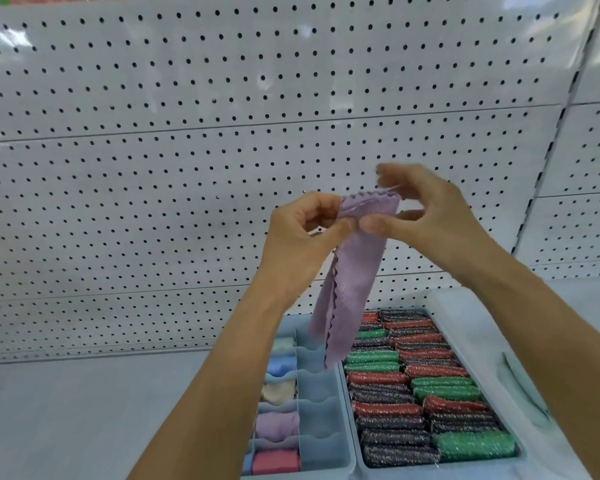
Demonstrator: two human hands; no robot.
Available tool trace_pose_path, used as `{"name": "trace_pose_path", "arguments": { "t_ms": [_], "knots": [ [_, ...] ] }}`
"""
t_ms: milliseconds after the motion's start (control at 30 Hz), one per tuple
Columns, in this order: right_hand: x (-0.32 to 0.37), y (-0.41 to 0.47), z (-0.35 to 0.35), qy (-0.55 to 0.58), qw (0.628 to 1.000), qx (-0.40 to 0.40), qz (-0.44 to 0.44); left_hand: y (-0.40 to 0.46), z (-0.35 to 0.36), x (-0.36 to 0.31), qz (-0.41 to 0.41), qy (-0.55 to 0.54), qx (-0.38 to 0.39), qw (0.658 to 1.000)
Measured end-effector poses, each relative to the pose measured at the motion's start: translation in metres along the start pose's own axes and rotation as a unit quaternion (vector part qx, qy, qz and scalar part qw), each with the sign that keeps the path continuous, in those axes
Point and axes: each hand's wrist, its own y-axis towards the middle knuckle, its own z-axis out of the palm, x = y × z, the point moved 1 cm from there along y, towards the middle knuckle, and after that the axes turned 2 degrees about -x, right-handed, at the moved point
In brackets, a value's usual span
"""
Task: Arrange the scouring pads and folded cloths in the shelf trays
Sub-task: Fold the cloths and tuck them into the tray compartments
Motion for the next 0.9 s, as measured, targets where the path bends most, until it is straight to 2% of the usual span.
{"name": "trace_pose_path", "arguments": {
  "t_ms": [67, 167, 333, 400, 500, 567, 600, 733, 800, 900],
  "knots": [
    [0.001, 0.004, 0.004, 0.068, 0.996, 0.058, 0.031, -0.001, 0.002, 0.003, -0.001, -0.044, -0.009, 0.999],
    [0.007, 0.009, 0.008, 0.093, 0.995, 0.036, 0.003, -0.006, 0.007, 0.009, -0.054, -0.109, 0.007, 0.993],
    [0.021, 0.020, 0.003, 0.106, 0.994, 0.003, -0.013, -0.045, 0.023, 0.046, -0.201, 0.025, 0.130, 0.971],
    [0.024, 0.024, -0.003, 0.108, 0.994, -0.017, -0.026, -0.061, 0.019, 0.070, -0.241, 0.011, 0.185, 0.953],
    [0.025, 0.026, -0.011, 0.106, 0.994, -0.027, -0.029, -0.082, 0.006, 0.086, -0.297, -0.029, 0.309, 0.903],
    [0.023, 0.026, -0.013, 0.107, 0.994, -0.022, -0.024, -0.086, -0.003, 0.090, -0.296, 0.003, 0.360, 0.885],
    [0.022, 0.026, -0.014, 0.106, 0.994, -0.015, -0.022, -0.084, -0.007, 0.087, -0.286, 0.010, 0.352, 0.891],
    [0.019, 0.024, -0.011, 0.108, 0.994, 0.031, -0.013, -0.057, -0.007, 0.060, -0.219, -0.039, 0.233, 0.947],
    [0.020, 0.023, -0.009, 0.105, 0.993, 0.045, -0.015, -0.043, 0.002, 0.046, -0.192, -0.016, 0.188, 0.963],
    [0.019, 0.022, -0.009, 0.096, 0.994, 0.040, -0.031, -0.030, 0.012, 0.042, -0.216, 0.019, 0.098, 0.971]
  ]
}}
